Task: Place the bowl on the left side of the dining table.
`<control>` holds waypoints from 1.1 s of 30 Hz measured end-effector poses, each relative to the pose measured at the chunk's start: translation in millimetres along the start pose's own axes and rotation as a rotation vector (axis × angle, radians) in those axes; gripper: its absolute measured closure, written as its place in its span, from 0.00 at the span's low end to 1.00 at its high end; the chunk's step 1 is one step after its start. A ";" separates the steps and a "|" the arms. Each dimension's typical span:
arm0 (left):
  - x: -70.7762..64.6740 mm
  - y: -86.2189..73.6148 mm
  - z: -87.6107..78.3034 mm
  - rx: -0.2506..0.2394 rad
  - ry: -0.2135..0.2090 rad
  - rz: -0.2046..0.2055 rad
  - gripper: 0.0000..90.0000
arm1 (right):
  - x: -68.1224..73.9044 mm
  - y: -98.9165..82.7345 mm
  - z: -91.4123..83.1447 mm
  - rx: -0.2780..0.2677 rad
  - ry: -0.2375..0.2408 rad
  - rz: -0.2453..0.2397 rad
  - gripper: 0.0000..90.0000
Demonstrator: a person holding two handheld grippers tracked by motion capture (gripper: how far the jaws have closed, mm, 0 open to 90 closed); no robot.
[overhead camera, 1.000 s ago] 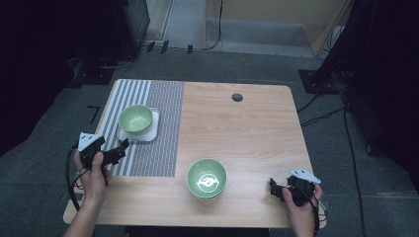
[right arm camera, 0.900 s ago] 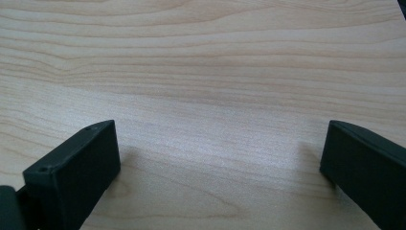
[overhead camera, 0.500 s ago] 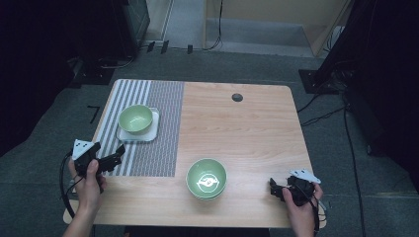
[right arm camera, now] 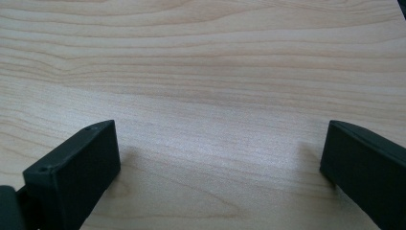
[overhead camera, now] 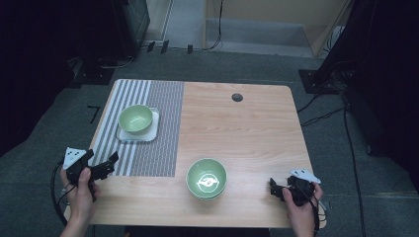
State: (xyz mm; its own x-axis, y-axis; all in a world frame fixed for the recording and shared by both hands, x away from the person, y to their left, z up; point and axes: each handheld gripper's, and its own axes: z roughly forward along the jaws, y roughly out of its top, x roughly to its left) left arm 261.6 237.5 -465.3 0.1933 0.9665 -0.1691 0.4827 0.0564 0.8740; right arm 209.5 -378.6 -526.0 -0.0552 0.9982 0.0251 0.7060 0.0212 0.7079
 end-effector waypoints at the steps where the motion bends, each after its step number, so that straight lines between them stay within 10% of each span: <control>1: 0.9 -0.7 -1.6 -0.002 0.001 0.000 0.08 | 0.0 0.0 0.0 0.000 0.000 0.000 0.00; 33: 35.5 -40.4 -27.6 0.081 0.040 0.029 0.08 | 0.0 0.0 0.0 0.000 0.000 0.000 0.00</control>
State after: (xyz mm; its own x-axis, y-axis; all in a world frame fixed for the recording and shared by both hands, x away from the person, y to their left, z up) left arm 225.4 276.4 -494.1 0.1745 0.9768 -0.1241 0.5451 0.0092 0.8383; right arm 209.5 -378.6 -526.1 -0.0552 0.9982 0.0248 0.7059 0.0215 0.7080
